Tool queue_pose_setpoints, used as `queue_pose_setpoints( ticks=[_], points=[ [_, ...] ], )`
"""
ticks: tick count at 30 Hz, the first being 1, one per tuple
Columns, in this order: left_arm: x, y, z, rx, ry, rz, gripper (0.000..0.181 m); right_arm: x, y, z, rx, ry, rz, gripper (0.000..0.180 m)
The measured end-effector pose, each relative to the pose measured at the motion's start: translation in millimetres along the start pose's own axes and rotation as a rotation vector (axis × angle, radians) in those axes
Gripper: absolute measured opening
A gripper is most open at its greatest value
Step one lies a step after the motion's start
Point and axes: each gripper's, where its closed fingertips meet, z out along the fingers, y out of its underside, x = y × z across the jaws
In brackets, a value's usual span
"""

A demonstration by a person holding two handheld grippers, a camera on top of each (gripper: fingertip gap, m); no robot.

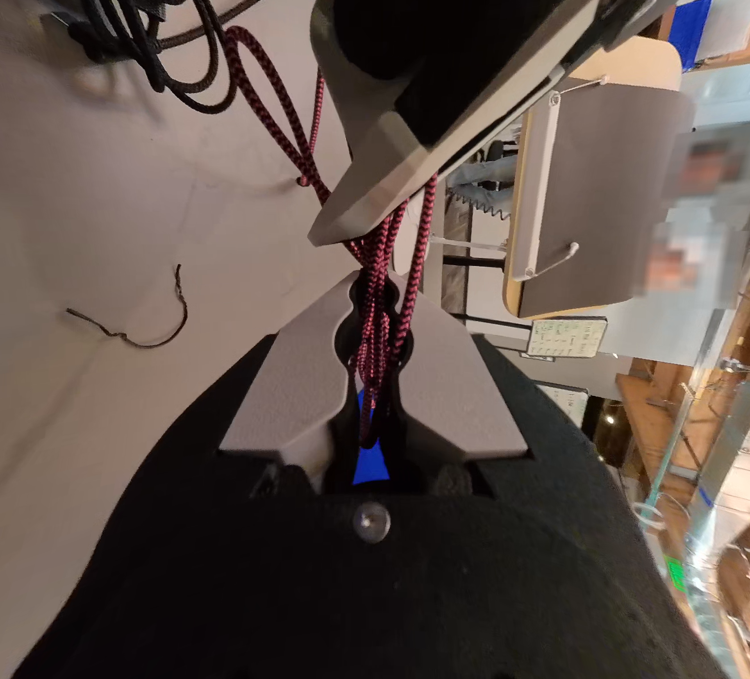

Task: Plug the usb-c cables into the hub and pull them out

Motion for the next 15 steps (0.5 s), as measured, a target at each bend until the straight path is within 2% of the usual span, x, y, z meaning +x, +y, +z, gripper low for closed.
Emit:
queue_pose_setpoints(
  ticks=[2,3,4,5,9,11,13,15],
  points=[
    [-2.1,2.2,-0.1,0.002,0.027,-0.052,0.003,-0.8,-2.1,1.5,0.032,-0.034,0.055,0.010],
    [-1.6,5.1,0.3,-0.007,0.059,-0.082,0.003,0.2,-2.6,1.2,0.044,-0.051,0.086,0.022],
    [-0.7,5.0,-0.3,0.004,0.101,-0.119,0.002,4.4,-2.0,0.4,0.045,-0.043,0.111,0.049],
    [-0.5,3.5,-1.7,0.018,0.148,-0.172,0.003,7.9,-0.9,-1.8,0.038,-0.032,0.121,0.061],
    [4.2,0.0,-8.4,0.023,0.337,-0.305,0.003,14.1,-13.2,-18.6,0.065,0.041,0.053,0.063],
    [16.2,0.8,-9.6,-0.013,0.457,-0.344,0.003,13.3,-13.6,-16.2,0.054,0.075,0.009,0.070],
    [26.9,0.5,-10.2,-0.042,0.552,-0.358,0.003,10.8,-13.6,-10.8,0.053,0.083,-0.032,0.069],
    [25.9,0.2,-8.1,-0.058,0.558,-0.365,0.003,6.0,-13.1,-6.6,0.050,0.059,-0.070,0.047]
  ],
)
